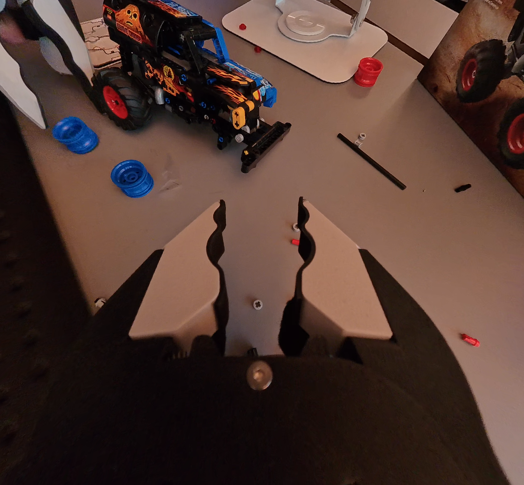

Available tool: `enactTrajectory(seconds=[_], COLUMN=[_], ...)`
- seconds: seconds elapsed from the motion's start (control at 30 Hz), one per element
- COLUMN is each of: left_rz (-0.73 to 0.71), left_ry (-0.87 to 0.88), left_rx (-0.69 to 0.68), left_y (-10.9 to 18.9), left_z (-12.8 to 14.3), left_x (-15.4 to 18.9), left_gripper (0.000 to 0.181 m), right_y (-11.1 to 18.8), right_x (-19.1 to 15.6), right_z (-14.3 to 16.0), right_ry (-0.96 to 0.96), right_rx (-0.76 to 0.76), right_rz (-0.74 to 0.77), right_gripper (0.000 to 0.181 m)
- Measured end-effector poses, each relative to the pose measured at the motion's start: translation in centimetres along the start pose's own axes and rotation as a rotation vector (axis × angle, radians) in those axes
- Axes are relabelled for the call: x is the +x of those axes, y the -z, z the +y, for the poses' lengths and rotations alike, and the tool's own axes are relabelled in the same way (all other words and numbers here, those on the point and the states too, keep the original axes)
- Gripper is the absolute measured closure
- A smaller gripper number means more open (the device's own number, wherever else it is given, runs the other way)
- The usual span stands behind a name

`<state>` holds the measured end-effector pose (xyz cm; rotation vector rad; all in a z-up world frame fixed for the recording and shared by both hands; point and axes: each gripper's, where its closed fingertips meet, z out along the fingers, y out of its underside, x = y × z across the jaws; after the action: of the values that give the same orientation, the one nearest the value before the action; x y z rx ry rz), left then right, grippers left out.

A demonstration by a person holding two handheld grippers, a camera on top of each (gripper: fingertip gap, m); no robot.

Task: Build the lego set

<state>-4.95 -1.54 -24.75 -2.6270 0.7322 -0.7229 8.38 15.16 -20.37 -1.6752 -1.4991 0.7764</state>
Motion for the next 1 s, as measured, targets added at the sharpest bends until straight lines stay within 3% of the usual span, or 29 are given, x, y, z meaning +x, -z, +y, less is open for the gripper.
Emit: enactTrajectory(seconds=[0.1,0.2,0.33,0.4,0.47,0.57,0.7,0.87,1.0], left_rz=[-0.069,-0.253,-0.709,-0.814,-0.862,-0.920,-0.919,-0.862,-0.831], left_ry=[-0.025,-0.093,-0.032,0.030,0.081,0.163,0.178,0.199,0.251], left_rx=[0.043,0.089,0.096,0.122,0.073,-0.174,-0.471,-0.638,-0.575], left_y=[2.4,8.4,21.9,27.4,30.2,31.4,30.7,28.9,28.4], left_z=[-0.1,0.8,5.0,7.6,10.6,16.8,22.3,24.6,24.1], left_x=[-0.2,-2.1,-10.5,-14.7,-19.2,-25.8,-31.0,-33.4,-33.8], left_gripper=[0.122,0.129,0.140,0.138,0.133,0.122,0.116,0.116,0.124], right_y=[0.1,0.3,0.3,0.3,0.3,0.0,-0.3,-0.7,-0.8], right_x=[0.1,0.1,0.2,0.2,0.2,0.2,0.3,0.6,0.7], right_z=[0.0,0.0,0.1,0.2,0.2,0.5,0.9,1.3,1.6], right_ry=[0.000,0.000,0.003,0.004,0.000,0.001,-0.002,-0.017,-0.011], right_rx=[0.004,0.012,0.012,0.009,0.009,-0.007,-0.029,-0.047,-0.061], right_rz=[0.000,0.001,-0.003,-0.003,-0.006,-0.003,0.004,0.008,0.017], right_gripper=[0.132,0.132,0.133,0.132,0.133,0.132,0.133,0.133,0.133])
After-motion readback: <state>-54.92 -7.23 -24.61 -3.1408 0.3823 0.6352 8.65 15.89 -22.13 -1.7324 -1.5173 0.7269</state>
